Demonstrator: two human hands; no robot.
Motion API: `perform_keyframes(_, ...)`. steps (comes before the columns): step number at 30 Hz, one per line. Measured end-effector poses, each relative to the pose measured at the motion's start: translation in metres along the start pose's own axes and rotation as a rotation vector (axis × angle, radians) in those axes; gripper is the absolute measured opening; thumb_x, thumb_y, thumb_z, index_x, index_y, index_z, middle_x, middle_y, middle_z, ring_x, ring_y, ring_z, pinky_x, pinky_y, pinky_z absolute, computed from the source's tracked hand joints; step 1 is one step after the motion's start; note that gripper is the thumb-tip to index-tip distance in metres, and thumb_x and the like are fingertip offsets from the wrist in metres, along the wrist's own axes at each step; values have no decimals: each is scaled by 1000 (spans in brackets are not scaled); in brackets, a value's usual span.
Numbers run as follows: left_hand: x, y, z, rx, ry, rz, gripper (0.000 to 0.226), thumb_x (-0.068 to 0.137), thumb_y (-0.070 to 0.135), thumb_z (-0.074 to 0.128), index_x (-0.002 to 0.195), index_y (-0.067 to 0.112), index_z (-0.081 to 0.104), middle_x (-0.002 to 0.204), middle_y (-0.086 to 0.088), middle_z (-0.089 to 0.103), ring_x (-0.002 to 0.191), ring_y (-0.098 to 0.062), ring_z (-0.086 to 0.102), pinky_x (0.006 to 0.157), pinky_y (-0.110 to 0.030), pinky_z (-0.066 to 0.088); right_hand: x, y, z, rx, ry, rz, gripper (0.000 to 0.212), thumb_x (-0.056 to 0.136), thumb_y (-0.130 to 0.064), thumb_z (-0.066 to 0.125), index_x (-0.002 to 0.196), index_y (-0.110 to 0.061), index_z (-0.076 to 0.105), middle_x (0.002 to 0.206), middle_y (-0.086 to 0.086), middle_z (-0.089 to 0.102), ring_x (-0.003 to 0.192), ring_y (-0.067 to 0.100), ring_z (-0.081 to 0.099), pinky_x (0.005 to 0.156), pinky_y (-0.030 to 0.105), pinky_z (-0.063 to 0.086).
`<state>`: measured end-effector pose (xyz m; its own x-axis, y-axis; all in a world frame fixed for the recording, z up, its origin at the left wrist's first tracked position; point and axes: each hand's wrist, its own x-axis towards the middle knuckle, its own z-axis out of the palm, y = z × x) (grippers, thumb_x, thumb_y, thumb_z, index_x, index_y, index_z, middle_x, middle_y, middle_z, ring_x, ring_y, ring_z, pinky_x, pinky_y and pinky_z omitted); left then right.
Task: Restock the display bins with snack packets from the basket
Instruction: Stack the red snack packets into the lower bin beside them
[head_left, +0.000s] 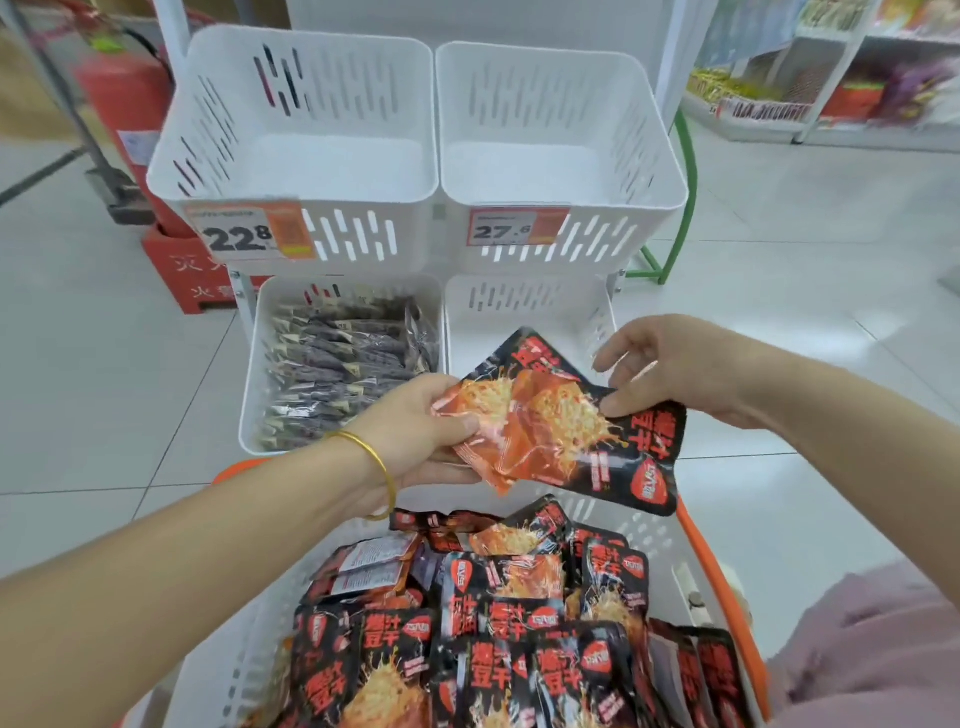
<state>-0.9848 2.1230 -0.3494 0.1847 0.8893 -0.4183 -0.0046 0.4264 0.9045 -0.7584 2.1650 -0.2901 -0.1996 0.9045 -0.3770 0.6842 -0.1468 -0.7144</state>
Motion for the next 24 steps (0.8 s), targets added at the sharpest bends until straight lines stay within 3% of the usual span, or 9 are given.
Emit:
perform_keyframes(4, -1, -3, 2, -72, -9, -17, 24, 98, 3, 43, 119, 10, 50, 102, -16, 67, 74, -23, 71, 67, -38, 60, -2, -1, -2, -190, 86, -180, 62, 64, -7, 85, 116, -24, 55, 106, 0, 57, 73, 19, 61, 68, 27, 49)
perform_keyframes(8, -3, -3, 14, -73, -63, 2, 18, 100, 20, 39, 111, 9, 49, 100, -14, 62, 81, -26, 67, 72, -39, 59, -2, -8, 10, -303, 49, -349, 84, 66, -9, 84, 134, -32, 41, 119, -6, 47, 68, 9, 61, 60, 11, 45)
perform_keyframes(12, -4, -9, 17, 108, -58, 96, 23, 86, 19, 63, 105, 13, 52, 103, -12, 66, 89, -24, 69, 77, -42, 58, -1, -14, 25, -368, 94, -477, 90, 65, -10, 84, 139, -31, 37, 121, -7, 38, 69, 6, 54, 66, 6, 44)
perform_keyframes(15, -4, -12, 15, 225, -7, 115, 29, 81, 8, 70, 104, 13, 53, 106, -18, 66, 94, -30, 67, 79, -47, 57, -1, -18, 34, -332, 126, -553, 82, 68, -6, 82, 137, -26, 41, 122, -6, 36, 72, 9, 59, 71, 13, 46)
perform_keyframes(17, -4, -13, 13, 201, 13, 115, 27, 82, 6, 68, 104, 12, 54, 105, -17, 66, 93, -30, 68, 78, -47, 57, 1, -20, 32, -256, 257, -561, 65, 74, -5, 76, 131, -22, 48, 124, -1, 41, 72, 12, 62, 71, 11, 46)
perform_keyframes(19, -2, -16, 9, 136, 27, 120, 24, 84, 5, 66, 103, 13, 54, 107, -17, 65, 93, -28, 68, 77, -45, 58, 7, -18, 23, -210, 438, -472, 45, 83, -15, 70, 125, -17, 52, 123, 3, 50, 77, 15, 61, 75, 17, 46)
perform_keyframes(20, -1, -18, 8, 97, 36, 122, 22, 85, 4, 64, 102, 13, 54, 108, -17, 64, 92, -27, 68, 75, -42, 58, 10, -13, 18, -147, 457, -387, 40, 87, -23, 66, 123, -15, 53, 119, 5, 55, 81, 17, 61, 80, 25, 50)
perform_keyframes(22, 2, -22, 4, 22, 56, 122, 19, 88, 4, 60, 102, 14, 53, 109, -16, 63, 90, -24, 67, 71, -35, 59, 14, -1, 14, 81, 246, -182, 45, 88, -38, 62, 124, -15, 50, 115, 7, 61, 91, 20, 63, 81, 40, 56)
perform_keyframes(24, 6, -28, 2, -23, 63, 117, 19, 90, 3, 57, 106, 12, 52, 110, -17, 63, 90, -24, 67, 69, -33, 59, 15, 10, 20, 248, -76, -21, 57, 80, -42, 66, 128, -19, 44, 118, 5, 61, 102, 23, 63, 79, 43, 58)
